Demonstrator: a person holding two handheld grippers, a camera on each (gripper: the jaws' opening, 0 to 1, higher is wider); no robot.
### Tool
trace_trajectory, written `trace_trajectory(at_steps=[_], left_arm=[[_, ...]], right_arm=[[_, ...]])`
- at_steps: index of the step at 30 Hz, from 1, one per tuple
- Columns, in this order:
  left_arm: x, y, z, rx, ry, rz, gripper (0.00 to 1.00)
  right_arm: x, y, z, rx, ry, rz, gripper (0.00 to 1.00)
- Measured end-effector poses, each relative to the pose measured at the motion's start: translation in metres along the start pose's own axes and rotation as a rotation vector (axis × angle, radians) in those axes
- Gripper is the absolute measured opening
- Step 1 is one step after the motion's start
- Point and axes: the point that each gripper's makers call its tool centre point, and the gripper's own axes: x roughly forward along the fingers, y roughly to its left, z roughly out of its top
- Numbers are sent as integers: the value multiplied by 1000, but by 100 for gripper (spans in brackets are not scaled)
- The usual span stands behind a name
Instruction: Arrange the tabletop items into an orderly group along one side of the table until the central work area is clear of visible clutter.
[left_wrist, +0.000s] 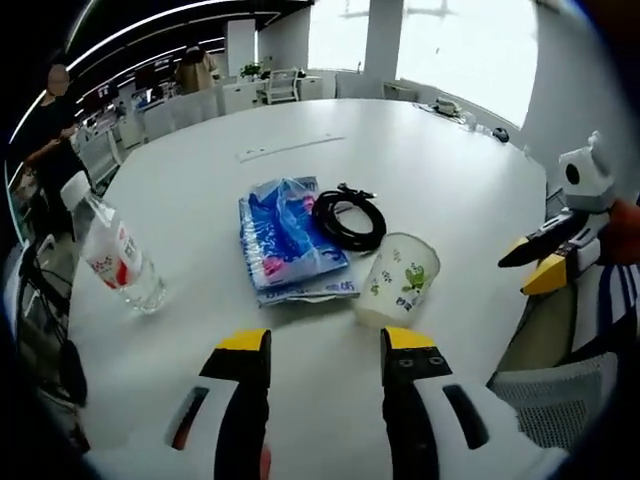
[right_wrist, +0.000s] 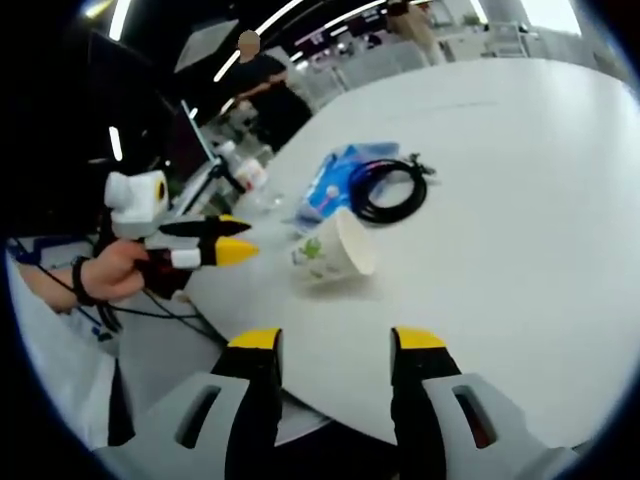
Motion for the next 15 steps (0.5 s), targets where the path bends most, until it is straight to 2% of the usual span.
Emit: trace_trajectory(at_steps=[9,15], left_arm=[[16,-26,16,129,11,-92,46],[24,-31,23,153,19,-115,47]], right_arm=[[-1,-1,-2,7,-2,2,41],[-4,-5,-4,14,-6,-3,42]])
